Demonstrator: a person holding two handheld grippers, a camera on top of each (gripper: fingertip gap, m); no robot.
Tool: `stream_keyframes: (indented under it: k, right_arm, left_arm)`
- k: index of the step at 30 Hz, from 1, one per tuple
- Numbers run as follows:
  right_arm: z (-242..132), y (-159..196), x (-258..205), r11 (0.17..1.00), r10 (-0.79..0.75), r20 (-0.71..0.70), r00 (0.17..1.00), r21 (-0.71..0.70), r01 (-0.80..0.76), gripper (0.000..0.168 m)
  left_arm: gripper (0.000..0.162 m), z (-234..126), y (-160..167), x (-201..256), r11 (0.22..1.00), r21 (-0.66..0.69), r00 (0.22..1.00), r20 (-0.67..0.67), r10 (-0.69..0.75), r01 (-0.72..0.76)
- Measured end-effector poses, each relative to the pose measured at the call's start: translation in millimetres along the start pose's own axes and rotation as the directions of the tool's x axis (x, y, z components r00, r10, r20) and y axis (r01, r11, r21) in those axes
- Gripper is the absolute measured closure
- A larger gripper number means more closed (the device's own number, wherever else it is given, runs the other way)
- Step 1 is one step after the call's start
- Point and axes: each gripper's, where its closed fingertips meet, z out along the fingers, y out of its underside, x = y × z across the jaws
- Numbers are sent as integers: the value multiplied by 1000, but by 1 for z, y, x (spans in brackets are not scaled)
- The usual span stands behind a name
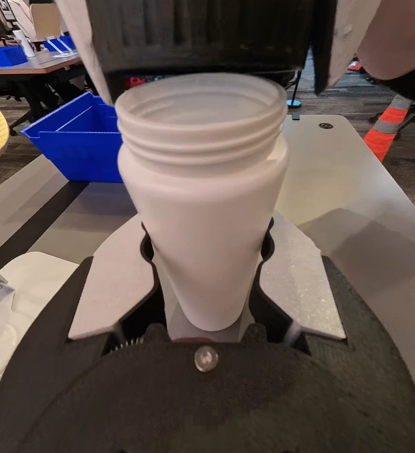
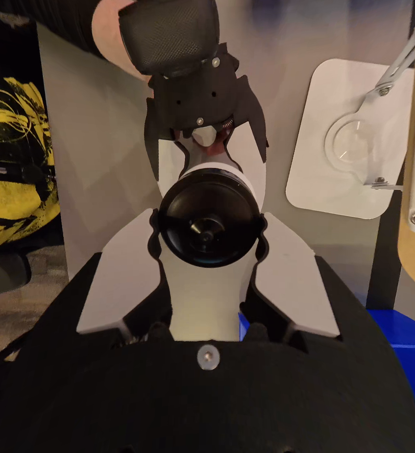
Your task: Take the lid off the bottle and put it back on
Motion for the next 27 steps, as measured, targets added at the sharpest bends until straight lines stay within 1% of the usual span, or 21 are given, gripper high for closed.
stream_keyframes:
  k: [5,9,18,27]
  right_arm:
    - [5,4,1,994,5,49,999,-105,0,91]
    - [8,4,0,990,8,89,996,-141,5,91]
    - [9,5,0,970,-28,104,994,-239,52,92]
    - [9,6,-2,963,-55,84,995,-260,75,92]
  left_arm:
    - [75,0,0,1,1000,1,1000,-16,3,-3]
    - [75,1,0,1,1000,3,1000,-21,3,-3]
    - [75,1,0,1,1000,8,1000,-24,-1,1]
    - [75,2,-1,3,1000,12,1000,-28,2,-2]
